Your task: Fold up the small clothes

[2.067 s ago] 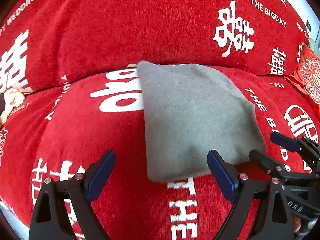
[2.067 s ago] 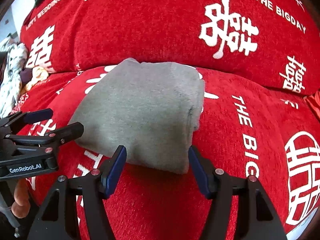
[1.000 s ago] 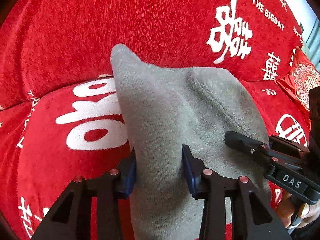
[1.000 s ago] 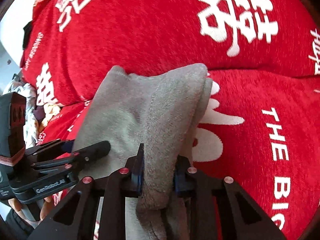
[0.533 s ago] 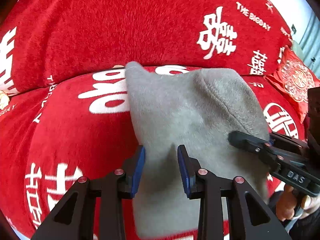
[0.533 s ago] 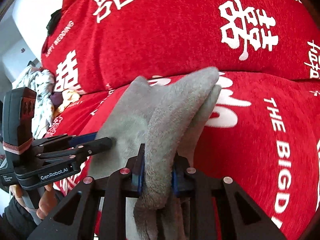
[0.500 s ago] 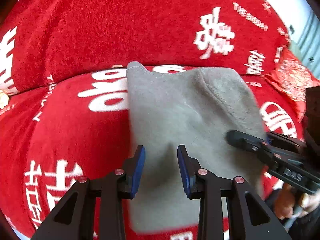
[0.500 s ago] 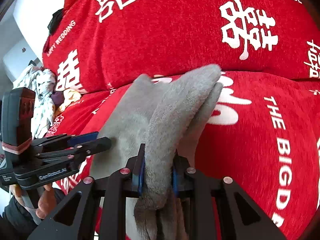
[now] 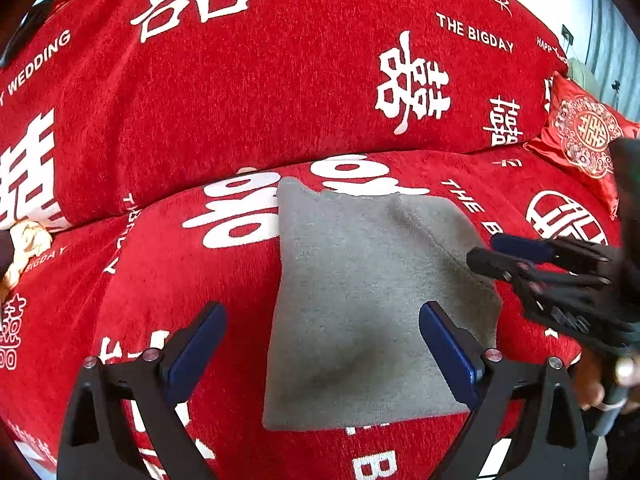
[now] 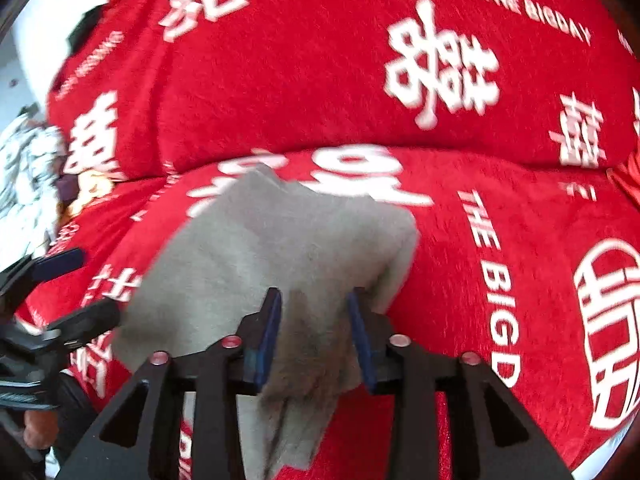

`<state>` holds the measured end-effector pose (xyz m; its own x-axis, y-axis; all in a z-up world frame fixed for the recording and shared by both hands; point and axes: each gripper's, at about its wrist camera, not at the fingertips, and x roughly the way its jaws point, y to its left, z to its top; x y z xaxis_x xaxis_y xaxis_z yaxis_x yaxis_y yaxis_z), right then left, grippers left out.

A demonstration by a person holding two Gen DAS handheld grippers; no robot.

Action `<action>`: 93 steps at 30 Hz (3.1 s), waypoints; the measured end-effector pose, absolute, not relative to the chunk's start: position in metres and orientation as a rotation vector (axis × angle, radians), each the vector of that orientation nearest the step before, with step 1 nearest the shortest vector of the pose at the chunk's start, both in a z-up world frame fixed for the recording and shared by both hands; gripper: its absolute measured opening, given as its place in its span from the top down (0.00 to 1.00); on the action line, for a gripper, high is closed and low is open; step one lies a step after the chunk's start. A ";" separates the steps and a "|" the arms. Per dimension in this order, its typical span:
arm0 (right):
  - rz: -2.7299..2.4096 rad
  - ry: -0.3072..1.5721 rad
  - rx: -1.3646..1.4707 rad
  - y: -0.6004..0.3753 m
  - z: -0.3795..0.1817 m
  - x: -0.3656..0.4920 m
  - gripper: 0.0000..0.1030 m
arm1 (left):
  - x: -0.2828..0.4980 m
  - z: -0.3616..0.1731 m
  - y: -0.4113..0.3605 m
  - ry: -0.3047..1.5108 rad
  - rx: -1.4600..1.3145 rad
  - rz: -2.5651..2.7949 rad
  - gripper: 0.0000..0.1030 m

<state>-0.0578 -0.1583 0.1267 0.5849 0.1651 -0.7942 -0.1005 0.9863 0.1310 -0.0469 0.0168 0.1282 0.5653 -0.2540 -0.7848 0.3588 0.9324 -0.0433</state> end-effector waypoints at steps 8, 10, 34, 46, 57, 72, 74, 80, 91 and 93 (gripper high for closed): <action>0.235 0.914 -0.079 -0.118 0.147 -0.079 0.51 | -0.044 0.121 0.020 0.948 0.128 -0.334 0.06; 0.234 0.923 -0.081 -0.115 0.146 -0.080 0.51 | -0.045 0.120 0.022 0.950 0.128 -0.330 0.06; 0.180 1.020 -0.125 -0.112 0.133 -0.081 0.50 | -0.043 0.109 0.018 1.015 0.146 -0.299 0.06; 0.175 1.023 -0.116 -0.115 0.133 -0.081 0.48 | -0.040 0.106 0.014 1.034 0.156 -0.289 0.06; 0.181 1.011 -0.106 -0.123 0.133 -0.080 0.45 | -0.041 0.101 -0.001 1.049 0.231 -0.243 0.06; 0.174 0.996 -0.044 -0.163 0.127 -0.084 0.44 | -0.043 0.102 -0.036 1.044 0.239 -0.224 0.06; 0.176 0.996 -0.047 -0.167 0.127 -0.084 0.44 | -0.044 0.100 -0.040 1.048 0.250 -0.222 0.06; 0.188 1.002 -0.045 -0.171 0.124 -0.083 0.44 | -0.046 0.098 -0.044 1.053 0.270 -0.209 0.06; 0.239 0.991 -0.081 -0.162 0.125 -0.083 0.44 | -0.049 0.100 -0.037 1.061 0.273 -0.169 0.06; 0.247 0.990 -0.083 -0.162 0.126 -0.083 0.44 | -0.049 0.100 -0.036 1.061 0.275 -0.162 0.06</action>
